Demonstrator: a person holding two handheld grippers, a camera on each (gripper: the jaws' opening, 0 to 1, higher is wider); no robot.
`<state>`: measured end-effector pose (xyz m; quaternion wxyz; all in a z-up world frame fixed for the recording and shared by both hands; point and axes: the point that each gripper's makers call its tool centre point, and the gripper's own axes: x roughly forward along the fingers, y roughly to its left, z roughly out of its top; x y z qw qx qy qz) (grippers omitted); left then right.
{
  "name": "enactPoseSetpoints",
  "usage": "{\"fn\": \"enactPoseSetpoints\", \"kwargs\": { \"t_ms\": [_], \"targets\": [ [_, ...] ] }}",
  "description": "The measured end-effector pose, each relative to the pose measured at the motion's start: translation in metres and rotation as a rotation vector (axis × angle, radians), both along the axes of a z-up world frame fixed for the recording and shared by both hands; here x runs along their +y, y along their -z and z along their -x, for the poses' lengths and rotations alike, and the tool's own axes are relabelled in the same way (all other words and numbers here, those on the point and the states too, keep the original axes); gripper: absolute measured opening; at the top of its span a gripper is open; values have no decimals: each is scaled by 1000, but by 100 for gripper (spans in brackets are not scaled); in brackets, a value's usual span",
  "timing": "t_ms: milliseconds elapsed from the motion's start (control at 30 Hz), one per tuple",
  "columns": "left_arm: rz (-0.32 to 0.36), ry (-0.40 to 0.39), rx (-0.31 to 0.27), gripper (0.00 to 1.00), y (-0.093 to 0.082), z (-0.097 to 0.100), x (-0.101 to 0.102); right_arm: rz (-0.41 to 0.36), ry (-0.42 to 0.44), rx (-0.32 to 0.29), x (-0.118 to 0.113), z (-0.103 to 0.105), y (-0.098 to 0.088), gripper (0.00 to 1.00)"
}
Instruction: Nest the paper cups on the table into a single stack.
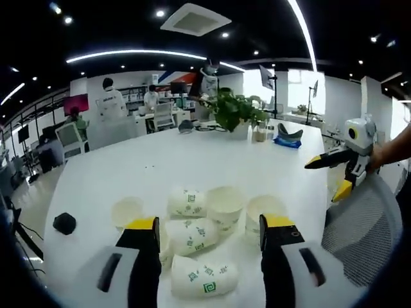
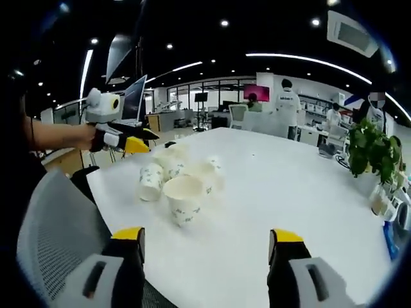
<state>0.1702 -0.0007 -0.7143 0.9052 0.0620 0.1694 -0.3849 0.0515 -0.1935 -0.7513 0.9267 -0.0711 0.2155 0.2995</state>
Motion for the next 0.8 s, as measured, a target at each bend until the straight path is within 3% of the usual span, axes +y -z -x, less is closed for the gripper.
{"fn": "enactPoseSetpoints", "kwargs": {
  "t_ms": [233,533,800],
  "targets": [
    [8,21,-11,54,1,-21,-18,-17,22,-55,0,-5,-6,83],
    [6,44,-7,46,7,-47,-40,-9,9,-55,2,-5,-3,81],
    [-11,48,19,40,16,-57,-52,2,6,-54,1,-5,0,79]
  ]
}}
